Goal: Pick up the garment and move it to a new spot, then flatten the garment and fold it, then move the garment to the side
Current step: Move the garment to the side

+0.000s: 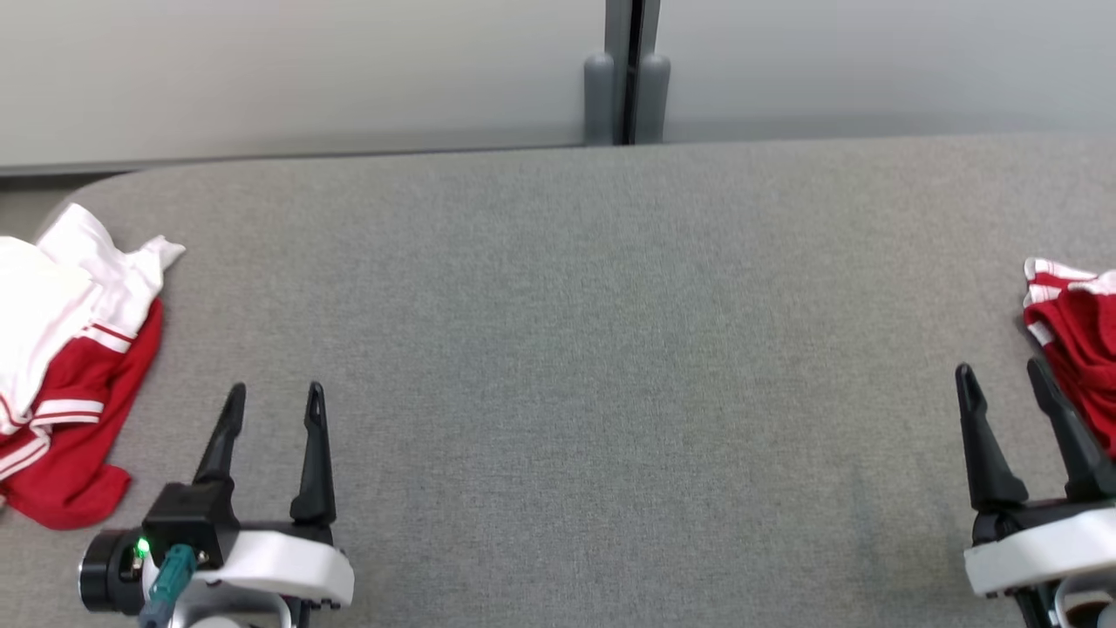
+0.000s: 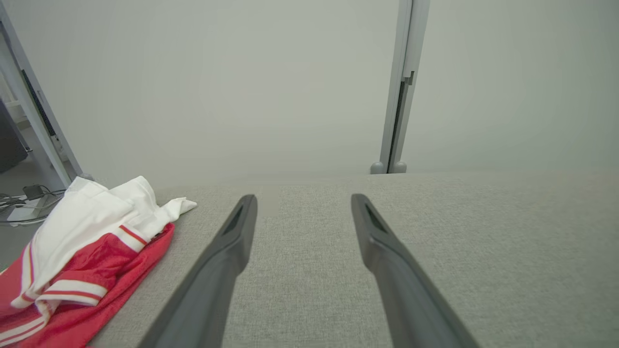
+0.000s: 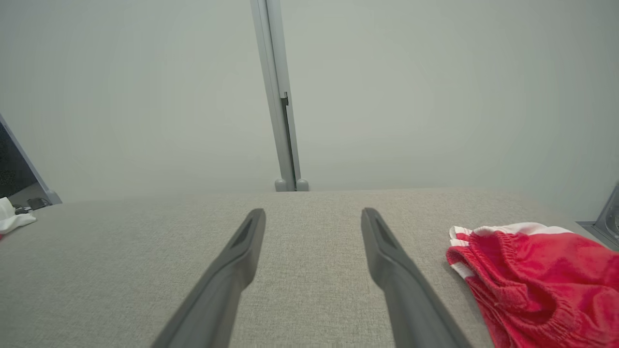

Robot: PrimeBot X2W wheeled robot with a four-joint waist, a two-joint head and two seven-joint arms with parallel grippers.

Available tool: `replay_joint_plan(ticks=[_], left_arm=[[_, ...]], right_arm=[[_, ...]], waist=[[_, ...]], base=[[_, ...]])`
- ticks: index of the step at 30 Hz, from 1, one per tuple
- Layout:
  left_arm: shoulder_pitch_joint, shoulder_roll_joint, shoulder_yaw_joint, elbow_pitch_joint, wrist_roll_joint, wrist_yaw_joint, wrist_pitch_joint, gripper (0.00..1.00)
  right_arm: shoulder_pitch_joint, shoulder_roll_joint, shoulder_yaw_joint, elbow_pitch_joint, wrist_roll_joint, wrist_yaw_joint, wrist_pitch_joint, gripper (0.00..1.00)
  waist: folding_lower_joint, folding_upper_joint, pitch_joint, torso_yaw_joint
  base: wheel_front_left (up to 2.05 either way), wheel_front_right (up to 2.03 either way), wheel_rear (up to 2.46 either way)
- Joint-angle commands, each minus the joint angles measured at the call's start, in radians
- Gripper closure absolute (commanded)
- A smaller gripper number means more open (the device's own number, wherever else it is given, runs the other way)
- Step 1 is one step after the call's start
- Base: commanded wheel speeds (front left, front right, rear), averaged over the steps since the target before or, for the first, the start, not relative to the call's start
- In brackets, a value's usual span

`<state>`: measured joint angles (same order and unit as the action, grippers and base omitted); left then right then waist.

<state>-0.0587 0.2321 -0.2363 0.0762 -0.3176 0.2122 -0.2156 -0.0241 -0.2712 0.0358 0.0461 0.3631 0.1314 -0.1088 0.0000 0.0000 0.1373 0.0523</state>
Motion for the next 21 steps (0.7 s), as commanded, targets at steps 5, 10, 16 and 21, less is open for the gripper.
replay_joint_plan(ticks=[5,10,16,21], left_arm=[[0.057,0.006,-0.008,0.017,-0.017,-0.006,0.006,0.0],[0.1,0.014,-0.014,0.017,-0.025,-0.001,0.018,0.0],[0.13,0.027,-0.017,0.001,-0.028,0.001,0.033,0.0],[0.137,0.031,-0.018,-0.009,-0.034,0.007,0.042,0.0]], right_arm=[[0.065,0.021,0.0,-0.043,-0.025,-0.001,0.041,0.0],[0.109,0.037,0.006,-0.064,-0.033,-0.001,0.065,0.0],[0.143,0.05,0.004,-0.088,-0.041,-0.001,0.082,0.0],[0.157,0.059,-0.004,-0.111,-0.056,-0.001,0.096,0.0]], waist=[[0.0,0.0,-0.081,-0.001],[0.0,0.0,-0.131,-0.013],[0.0,0.0,-0.157,-0.019],[0.0,0.0,-0.167,-0.023]], base=[[0.0,0.0,0.0],[0.0,0.0,0.0],[0.0,0.0,0.0],[0.0,0.0,0.0]])
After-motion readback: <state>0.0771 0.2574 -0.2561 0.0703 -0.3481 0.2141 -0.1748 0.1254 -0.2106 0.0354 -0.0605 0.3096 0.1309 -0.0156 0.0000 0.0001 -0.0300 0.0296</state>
